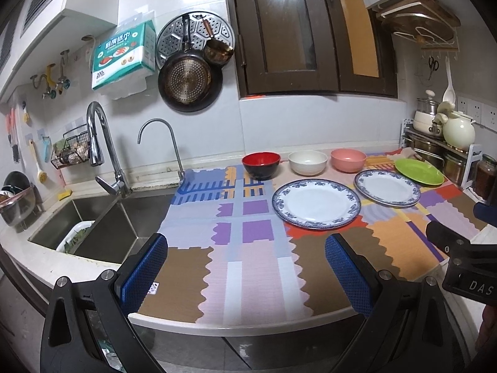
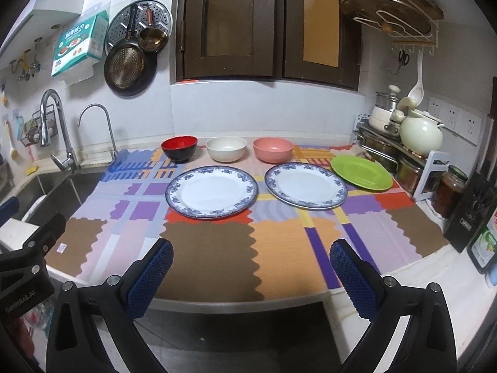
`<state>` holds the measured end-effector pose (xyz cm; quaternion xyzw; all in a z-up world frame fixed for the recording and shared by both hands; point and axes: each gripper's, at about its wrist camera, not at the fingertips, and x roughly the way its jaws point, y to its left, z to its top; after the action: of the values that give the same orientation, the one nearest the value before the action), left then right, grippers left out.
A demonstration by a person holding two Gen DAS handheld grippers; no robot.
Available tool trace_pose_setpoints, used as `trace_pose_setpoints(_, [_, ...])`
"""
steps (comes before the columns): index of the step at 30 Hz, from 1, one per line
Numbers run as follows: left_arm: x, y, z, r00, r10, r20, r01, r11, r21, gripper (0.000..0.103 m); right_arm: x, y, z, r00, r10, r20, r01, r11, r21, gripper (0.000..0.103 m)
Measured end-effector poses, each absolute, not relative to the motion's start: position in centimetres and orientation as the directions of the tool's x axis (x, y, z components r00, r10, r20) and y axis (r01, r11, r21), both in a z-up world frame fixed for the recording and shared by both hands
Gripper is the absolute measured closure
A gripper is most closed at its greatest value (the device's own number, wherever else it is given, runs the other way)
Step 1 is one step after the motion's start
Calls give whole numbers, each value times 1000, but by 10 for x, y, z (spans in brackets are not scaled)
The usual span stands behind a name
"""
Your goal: Organize plates and bowls
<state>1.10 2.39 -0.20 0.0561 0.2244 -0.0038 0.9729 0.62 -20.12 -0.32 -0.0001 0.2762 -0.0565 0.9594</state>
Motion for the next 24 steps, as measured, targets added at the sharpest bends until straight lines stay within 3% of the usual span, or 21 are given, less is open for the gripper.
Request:
trace_pose_setpoints(12, [62,27,-17,891,53,-451,-1,993,116,0,51,-187,-16,832,-105,-545,98,994,-42,1])
trace_pose_setpoints(24, [152,0,-24,869,106,-484,-53,991,122,0,148,-208,-20,844,-72,-531,46,997,-61,1])
